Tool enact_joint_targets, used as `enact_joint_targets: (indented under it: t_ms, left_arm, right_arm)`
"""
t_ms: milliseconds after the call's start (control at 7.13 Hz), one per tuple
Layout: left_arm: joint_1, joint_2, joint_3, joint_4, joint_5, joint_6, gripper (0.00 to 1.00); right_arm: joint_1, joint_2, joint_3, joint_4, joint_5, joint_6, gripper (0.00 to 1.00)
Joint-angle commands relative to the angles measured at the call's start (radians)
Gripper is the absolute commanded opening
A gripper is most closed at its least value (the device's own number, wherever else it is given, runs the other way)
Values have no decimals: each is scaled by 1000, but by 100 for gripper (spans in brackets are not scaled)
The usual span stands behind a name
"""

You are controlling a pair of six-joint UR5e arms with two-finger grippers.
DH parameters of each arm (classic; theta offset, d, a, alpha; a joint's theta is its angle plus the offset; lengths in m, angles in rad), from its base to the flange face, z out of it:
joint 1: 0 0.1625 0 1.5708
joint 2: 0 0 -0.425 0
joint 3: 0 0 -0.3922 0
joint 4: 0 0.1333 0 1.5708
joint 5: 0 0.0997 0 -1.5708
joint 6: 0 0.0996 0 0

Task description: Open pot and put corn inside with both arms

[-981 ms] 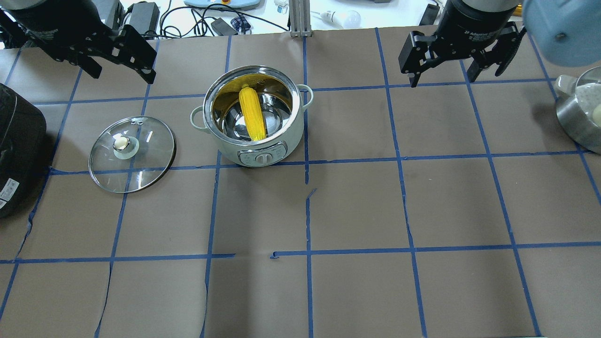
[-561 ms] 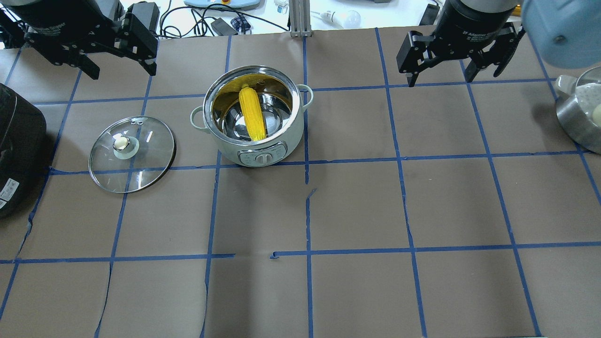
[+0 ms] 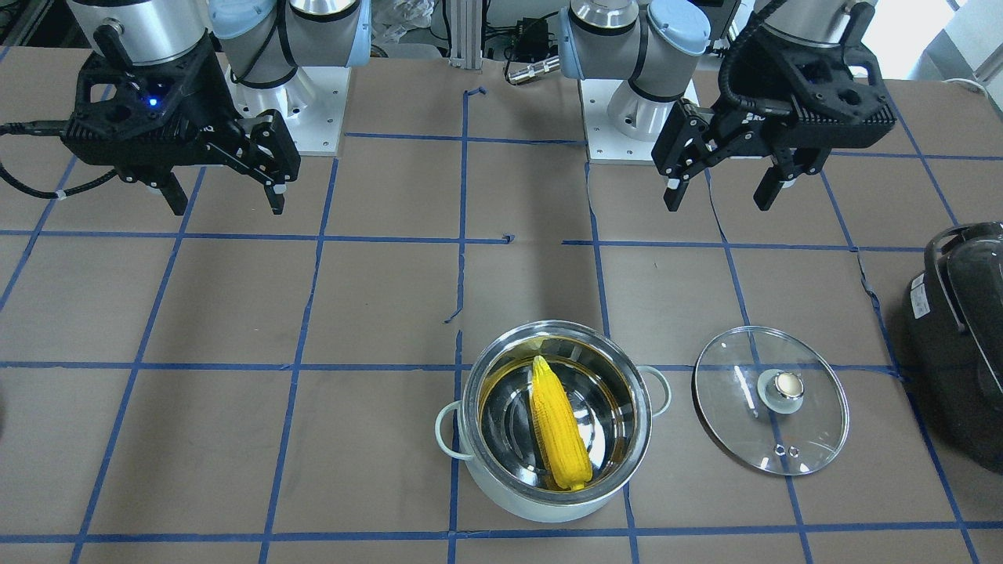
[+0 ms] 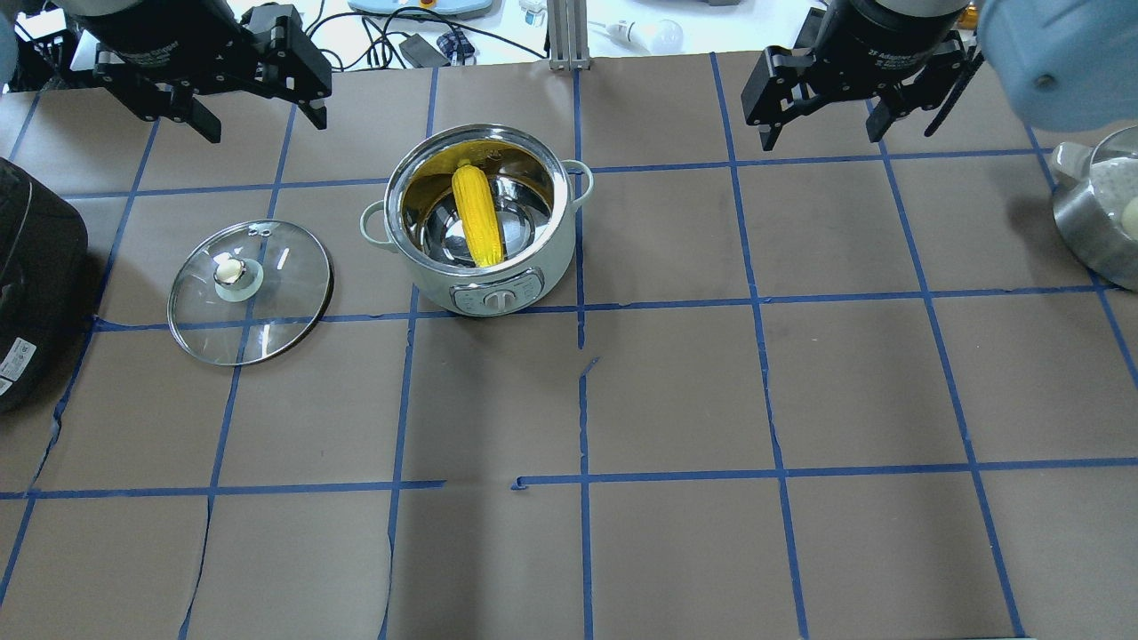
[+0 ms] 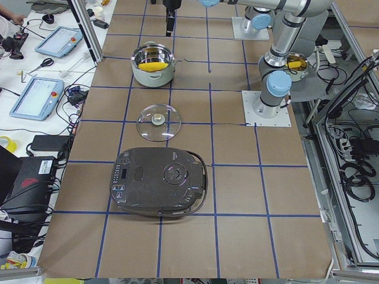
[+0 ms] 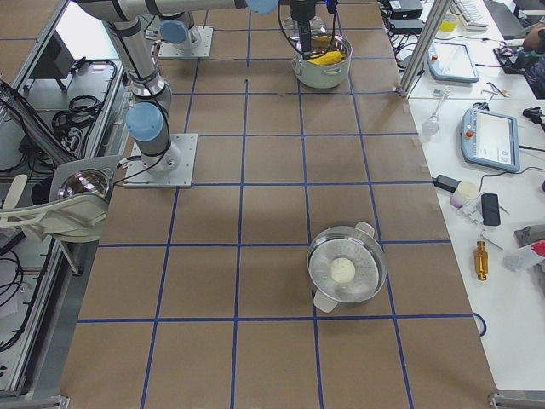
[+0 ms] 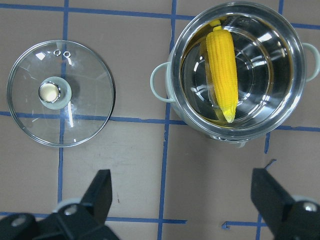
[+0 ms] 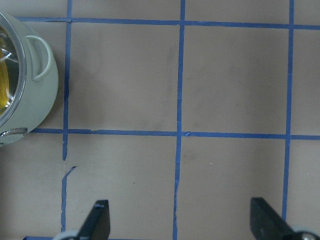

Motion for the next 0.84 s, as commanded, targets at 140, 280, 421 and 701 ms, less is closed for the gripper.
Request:
enact_joint_targets:
  t_ms: [140,280,421,701]
  left_arm:
    - [-15,1,-7,4,2,-14,100]
    - [-15,2,-10,6,5,-7,100]
    - [-15,5,-13,6,3,-1,100]
    - [-15,2,-13,6,3,-1,100]
  right_arm:
    - [2,0,0,-1,1,0,100]
    - [2,0,0,-1,1,0,100]
    - [2,0,0,-1,1,-2,100]
    - [2,-1,0,-1,-1,-2,100]
